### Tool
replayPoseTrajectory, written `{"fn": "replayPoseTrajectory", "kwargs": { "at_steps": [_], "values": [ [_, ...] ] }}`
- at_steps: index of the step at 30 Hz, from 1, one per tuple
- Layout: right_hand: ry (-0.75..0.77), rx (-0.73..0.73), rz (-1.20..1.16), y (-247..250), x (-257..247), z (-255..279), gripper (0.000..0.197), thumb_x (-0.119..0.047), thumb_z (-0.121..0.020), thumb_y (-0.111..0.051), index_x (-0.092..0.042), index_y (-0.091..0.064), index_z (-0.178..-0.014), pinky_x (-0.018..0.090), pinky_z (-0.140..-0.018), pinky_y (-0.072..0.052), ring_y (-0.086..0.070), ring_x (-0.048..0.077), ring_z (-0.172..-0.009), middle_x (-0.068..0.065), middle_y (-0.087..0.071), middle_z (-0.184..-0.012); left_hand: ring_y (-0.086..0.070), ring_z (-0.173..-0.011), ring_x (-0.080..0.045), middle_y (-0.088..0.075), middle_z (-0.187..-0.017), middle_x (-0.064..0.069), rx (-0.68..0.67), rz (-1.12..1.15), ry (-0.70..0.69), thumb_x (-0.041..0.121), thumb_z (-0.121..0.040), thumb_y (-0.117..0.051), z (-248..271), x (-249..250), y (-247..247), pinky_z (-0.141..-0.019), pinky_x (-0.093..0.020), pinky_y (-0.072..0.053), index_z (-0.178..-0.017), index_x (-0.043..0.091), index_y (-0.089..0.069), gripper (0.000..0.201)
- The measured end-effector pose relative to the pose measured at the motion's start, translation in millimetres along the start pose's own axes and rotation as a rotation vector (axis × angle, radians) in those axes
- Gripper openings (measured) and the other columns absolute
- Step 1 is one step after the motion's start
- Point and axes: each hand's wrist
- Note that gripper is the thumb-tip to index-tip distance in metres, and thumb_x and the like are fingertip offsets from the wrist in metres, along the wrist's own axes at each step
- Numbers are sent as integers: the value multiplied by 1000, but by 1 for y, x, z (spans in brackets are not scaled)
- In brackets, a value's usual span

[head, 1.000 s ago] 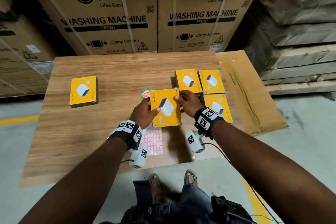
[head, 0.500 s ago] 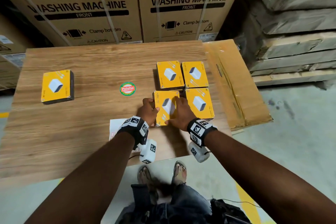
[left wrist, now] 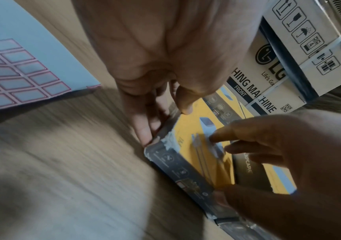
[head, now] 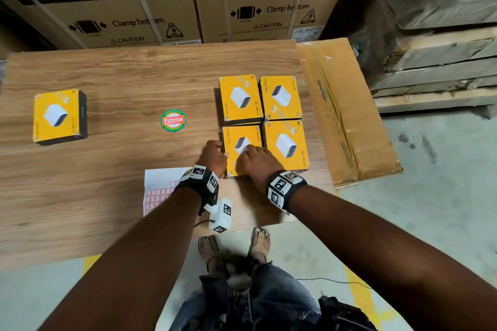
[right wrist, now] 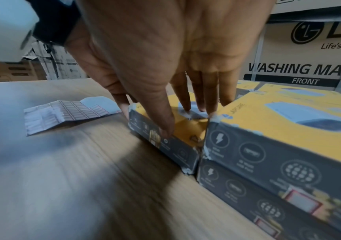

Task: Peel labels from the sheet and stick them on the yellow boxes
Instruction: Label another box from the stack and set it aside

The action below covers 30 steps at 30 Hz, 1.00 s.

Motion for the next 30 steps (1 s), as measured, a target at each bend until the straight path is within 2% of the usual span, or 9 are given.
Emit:
{"fn": "replayPoseTrajectory", "kwargs": {
  "at_steps": [2, 4, 7, 10, 13, 17, 19, 25, 30],
  "values": [
    [5, -32, 26, 2, 2, -2, 51, -7, -83, -63, -1, -49, -131, 51, -104, -38, -50, 41, -118, 23, -48, -131, -60, -112, -27, -64, -124, -8, 1, -12, -14, 16, -94, -61, 0, -1, -1, -83, -25, -40, -130, 13, -50, 38],
    [12, -41, 38, 2, 4, -3, 58, -4, -79, -65, 1, -47, -134, 53, -110, -33, -48, 43, -122, 24, -45, -134, -60, -113, -27, -65, -122, -7, -13, -28, -30, 17, -91, -65, -2, -4, -2, -90, -29, -46, -128, 13, -51, 40],
    [30, -49, 61, 5, 6, -3, 51, -4, -79, -63, -7, -54, -130, 54, -111, -30, -48, 42, -122, 22, -47, -131, -63, -110, -27, -67, -117, -7, -18, -77, -78, 20, -86, -69, -3, -5, -3, -92, -39, -52, -122, 14, -56, 38],
    [42, -67, 20, 11, 7, -5, 41, -5, -80, -62, -13, -61, -120, 53, -110, -32, -49, 39, -120, 19, -51, -125, -62, -112, -27, -67, -120, -8, -34, -103, -97, 18, -86, -70, -2, -5, -2, -95, -39, -50, -126, 11, -56, 43],
    [38, -62, -45, 15, 7, -6, 37, -6, -80, -61, -14, -64, -117, 52, -107, -36, -49, 38, -119, 18, -53, -122, -60, -117, -25, -65, -126, -9, -34, -106, -103, 14, -87, -68, 1, -4, 0, -98, -32, -47, -132, 9, -54, 47],
    [-8, -18, -129, 20, 5, -10, 51, -14, -84, -62, 0, -51, -131, 46, -102, -39, -51, 39, -119, 23, -48, -133, -60, -116, -26, -65, -124, -12, 7, -153, -151, 11, -86, -69, 6, -3, 15, -96, -29, -43, -129, 9, -57, 45],
    [-18, 13, -182, 28, 3, -11, 47, -19, -85, -63, -1, -51, -127, 43, -98, -40, -52, 38, -114, 20, -48, -130, -60, -114, -29, -65, -119, -13, 47, -190, -185, 10, -84, -68, 9, -6, 27, -96, -32, -44, -125, 9, -59, 42],
    [-20, 88, -278, 50, -24, -32, 43, -22, -87, -58, -4, -49, -126, 44, -95, -43, -53, 39, -111, 20, -49, -127, -58, -113, -31, -57, -122, -16, 128, -323, -211, 7, -83, -57, 13, -29, 84, -100, -38, -43, -129, 12, -56, 46],
    [42, 181, -310, 73, -65, -72, 42, -30, -92, -50, -7, -49, -127, 43, -90, -46, -55, 38, -111, 16, -51, -123, -46, -127, -30, -45, -137, -11, 221, -454, -207, 20, -90, -55, 9, -64, 150, -106, -39, -39, -141, 17, -44, 53]
  ]
}}
Point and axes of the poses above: each hand's wrist, its own z-axis away from the middle knuckle, its own y-axis out of the back of the hand, x = y × z
